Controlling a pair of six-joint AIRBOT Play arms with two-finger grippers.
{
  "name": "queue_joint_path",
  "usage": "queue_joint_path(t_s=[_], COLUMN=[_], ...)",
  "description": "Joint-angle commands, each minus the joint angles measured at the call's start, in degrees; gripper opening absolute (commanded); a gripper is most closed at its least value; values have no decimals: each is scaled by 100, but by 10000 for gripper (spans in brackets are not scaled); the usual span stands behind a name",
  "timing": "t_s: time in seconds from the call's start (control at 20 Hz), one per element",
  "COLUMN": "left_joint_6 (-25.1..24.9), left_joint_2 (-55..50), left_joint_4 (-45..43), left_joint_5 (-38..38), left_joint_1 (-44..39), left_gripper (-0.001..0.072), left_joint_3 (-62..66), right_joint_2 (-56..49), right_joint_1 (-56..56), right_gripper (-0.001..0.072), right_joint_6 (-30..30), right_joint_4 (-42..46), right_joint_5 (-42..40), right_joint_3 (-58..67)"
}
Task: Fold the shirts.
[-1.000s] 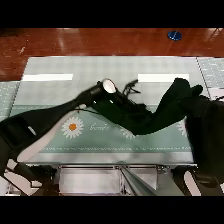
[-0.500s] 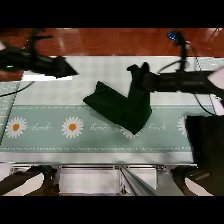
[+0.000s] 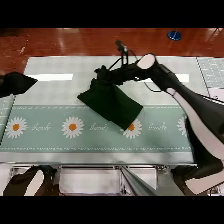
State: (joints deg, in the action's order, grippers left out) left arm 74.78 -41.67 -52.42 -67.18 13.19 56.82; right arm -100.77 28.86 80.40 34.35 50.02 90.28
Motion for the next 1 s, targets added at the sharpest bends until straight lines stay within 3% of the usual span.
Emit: queue_joint_path(t_s=[0.0, 0.15, 0.3, 0.35, 0.45, 0.55, 0.65, 0.75, 0.85, 0.95], left_joint_6=[0, 0, 0, 0, -2, -7, -24, -22, -22, -20], left_joint_2=[13, -282, -468, -468, -452, -455, -457, -457, -461, -470], left_joint_4=[42, 188, 192, 192, 210, 208, 205, 205, 199, 199], left_joint_5=[323, 413, 396, 396, 367, 374, 380, 391, 474, 575], left_joint_1=[59, 59, 59, 59, 57, -17, -181, -396, -636, -820], left_gripper=[26, 26, 26, 26, 26, 26, 26, 26, 26, 25], left_joint_3=[-529, -765, -780, -780, -780, -785, -785, -787, -802, -802], right_joint_2=[-695, -546, 267, 667, 1777, 3082, 4492, 5595, 6008, 5901], right_joint_1=[350, -26, -1016, -1338, -1810, -1987, -2017, -2017, -1904, -1751], right_gripper=[432, 418, 413, 413, 413, 413, 413, 413, 413, 413], right_joint_6=[-90, -83, 63, 107, 474, 1034, 2168, 3407, 3117, 3067], right_joint_4=[-122, -125, 186, 660, 2503, 3985, 4660, 4172, 2717, 2037], right_joint_5=[105, 754, 1932, 2356, 2874, 2483, 1246, -216, -1062, -1434], right_joint_3=[505, 671, 691, 684, 299, -931, -2929, -5045, -6354, -7088])
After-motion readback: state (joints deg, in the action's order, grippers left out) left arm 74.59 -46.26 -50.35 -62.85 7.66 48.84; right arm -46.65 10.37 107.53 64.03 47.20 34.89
